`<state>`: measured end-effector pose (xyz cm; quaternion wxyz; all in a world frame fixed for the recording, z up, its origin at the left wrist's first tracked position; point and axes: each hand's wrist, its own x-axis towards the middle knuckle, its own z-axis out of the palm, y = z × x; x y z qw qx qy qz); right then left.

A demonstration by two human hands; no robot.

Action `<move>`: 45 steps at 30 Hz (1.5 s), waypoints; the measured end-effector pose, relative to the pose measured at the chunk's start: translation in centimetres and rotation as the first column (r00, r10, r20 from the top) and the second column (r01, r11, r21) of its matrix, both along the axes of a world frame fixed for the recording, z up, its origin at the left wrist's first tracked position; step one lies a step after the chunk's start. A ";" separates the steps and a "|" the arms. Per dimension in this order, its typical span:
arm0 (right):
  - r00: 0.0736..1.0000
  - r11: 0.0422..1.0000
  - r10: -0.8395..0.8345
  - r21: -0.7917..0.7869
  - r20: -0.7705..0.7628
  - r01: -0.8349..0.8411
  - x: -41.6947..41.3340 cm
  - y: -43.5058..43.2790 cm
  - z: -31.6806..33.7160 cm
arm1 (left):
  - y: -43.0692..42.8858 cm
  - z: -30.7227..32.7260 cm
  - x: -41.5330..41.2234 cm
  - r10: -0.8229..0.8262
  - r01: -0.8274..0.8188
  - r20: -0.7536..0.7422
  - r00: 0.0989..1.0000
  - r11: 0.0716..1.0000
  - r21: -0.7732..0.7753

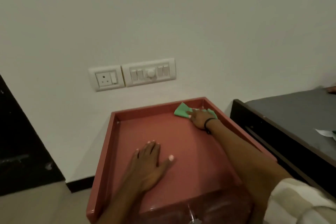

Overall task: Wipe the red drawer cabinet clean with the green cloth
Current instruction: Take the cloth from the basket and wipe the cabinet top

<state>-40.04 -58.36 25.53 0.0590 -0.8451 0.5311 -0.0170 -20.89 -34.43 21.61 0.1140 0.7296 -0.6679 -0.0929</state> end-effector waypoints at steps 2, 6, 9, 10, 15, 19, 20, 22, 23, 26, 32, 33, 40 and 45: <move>0.995 0.996 0.087 0.029 0.052 -0.089 -0.8 2.3 -0.5 | 0.0 0.3 0.1 -0.009 0.009 -0.002 1.000 1.000 -0.012; 0.969 0.980 0.191 0.022 0.158 -0.197 -4.8 9.2 -2.3 | -0.2 0.3 0.0 -0.011 0.011 -0.003 1.000 1.000 -0.026; 0.952 0.970 0.232 0.022 0.197 -0.241 -8.2 15.7 -3.9 | -0.1 0.5 -0.2 -0.012 0.012 0.016 1.000 1.000 -0.009; 0.950 0.970 0.235 0.020 0.205 -0.244 -9.3 17.6 -4.3 | 0.0 0.5 -0.2 -0.011 0.011 0.022 1.000 1.000 -0.007; 0.973 0.994 0.103 0.017 0.209 -0.109 -11.8 19.8 -4.3 | 0.3 0.5 -0.3 -0.005 0.005 0.011 1.000 1.000 -0.018; 0.993 1.000 -0.016 -0.014 0.115 0.017 -9.7 14.1 -3.2 | 0.1 0.3 -0.3 -0.002 0.003 0.027 1.000 1.000 -0.017; 0.994 0.999 -0.032 0.002 0.100 0.032 -8.8 12.3 -3.0 | 0.1 0.3 -0.3 -0.001 0.001 0.030 1.000 1.000 -0.016; 0.994 0.998 -0.050 0.035 0.096 0.047 -6.9 8.6 -2.5 | 0.0 0.1 -0.2 0.004 -0.003 0.026 1.000 1.000 -0.019; 0.994 0.998 -0.052 0.051 0.096 0.047 -5.8 6.8 -2.3 | -0.1 0.0 -0.1 0.006 -0.006 0.022 1.000 1.000 -0.024; 0.996 0.995 -0.042 0.096 0.077 0.034 -3.1 2.1 -1.5 | -0.3 -0.2 0.2 0.013 -0.012 0.019 1.000 0.999 -0.032; 0.997 0.996 -0.002 0.089 0.083 -0.006 -0.1 -2.9 -0.3 | -0.6 -0.8 0.5 0.029 -0.030 -0.014 0.999 0.999 -0.043; 0.998 0.996 0.019 0.082 0.061 -0.024 -0.3 -2.6 -0.4 | -0.6 -0.8 0.4 0.021 -0.022 -0.013 1.000 0.999 -0.025; 0.983 0.984 0.156 0.066 0.094 -0.163 -2.7 6.0 -1.3 | -0.2 0.0 0.2 0.011 -0.014 -0.062 0.998 0.999 -0.043; 0.939 0.950 0.306 0.005 0.159 -0.311 -7.2 17.9 -3.9 | 0.2 0.5 0.1 0.027 -0.039 -0.139 0.990 0.996 -0.081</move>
